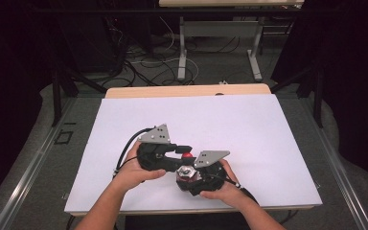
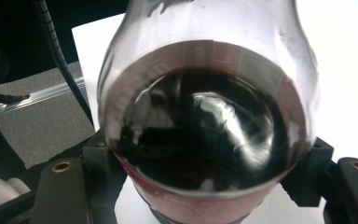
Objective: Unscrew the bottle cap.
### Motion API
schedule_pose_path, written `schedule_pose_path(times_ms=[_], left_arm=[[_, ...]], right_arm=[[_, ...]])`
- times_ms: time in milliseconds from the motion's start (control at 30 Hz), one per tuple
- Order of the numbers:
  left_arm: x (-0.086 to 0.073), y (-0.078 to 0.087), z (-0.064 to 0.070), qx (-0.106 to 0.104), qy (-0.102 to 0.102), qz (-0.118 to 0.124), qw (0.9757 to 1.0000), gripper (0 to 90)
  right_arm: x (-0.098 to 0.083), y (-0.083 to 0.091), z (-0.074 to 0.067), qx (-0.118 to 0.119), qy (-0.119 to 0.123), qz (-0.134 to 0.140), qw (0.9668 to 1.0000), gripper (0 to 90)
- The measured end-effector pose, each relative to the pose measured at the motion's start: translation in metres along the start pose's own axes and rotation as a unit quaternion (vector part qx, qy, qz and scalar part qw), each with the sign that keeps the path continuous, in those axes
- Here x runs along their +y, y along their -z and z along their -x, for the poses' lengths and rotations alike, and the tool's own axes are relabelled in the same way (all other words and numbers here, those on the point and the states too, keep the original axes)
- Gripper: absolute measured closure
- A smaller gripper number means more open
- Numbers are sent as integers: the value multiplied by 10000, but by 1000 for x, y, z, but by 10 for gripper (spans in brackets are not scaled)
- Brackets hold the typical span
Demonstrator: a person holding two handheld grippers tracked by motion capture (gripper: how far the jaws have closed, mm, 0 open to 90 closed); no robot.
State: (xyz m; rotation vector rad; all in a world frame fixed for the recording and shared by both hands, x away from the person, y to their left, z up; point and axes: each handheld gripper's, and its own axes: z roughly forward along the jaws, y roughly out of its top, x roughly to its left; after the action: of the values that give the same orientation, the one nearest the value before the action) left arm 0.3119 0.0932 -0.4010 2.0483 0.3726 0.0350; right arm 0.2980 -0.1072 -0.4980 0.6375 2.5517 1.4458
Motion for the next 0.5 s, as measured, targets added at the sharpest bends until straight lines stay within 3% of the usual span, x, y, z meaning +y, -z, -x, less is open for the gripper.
schedule_pose_path(times_ms=[133, 267, 400, 500], left_arm=[[-3, 1, 2, 197, 105, 67, 9997, 620], [-3, -1, 9, 688, 336, 85, 9970, 622], [0, -8, 23, 1333, 588, 181, 9892, 623], [2, -13, 32, 1747, 831, 249, 9808, 623]], right_arm=[[0, 0, 0, -70, -85, -13, 9999, 284], [0, -1, 0, -200, -159, -43, 9997, 284], [1, -1, 0, -428, -231, -19, 9988, 284], [1, -1, -1, -585, -306, -3, 9978, 284]])
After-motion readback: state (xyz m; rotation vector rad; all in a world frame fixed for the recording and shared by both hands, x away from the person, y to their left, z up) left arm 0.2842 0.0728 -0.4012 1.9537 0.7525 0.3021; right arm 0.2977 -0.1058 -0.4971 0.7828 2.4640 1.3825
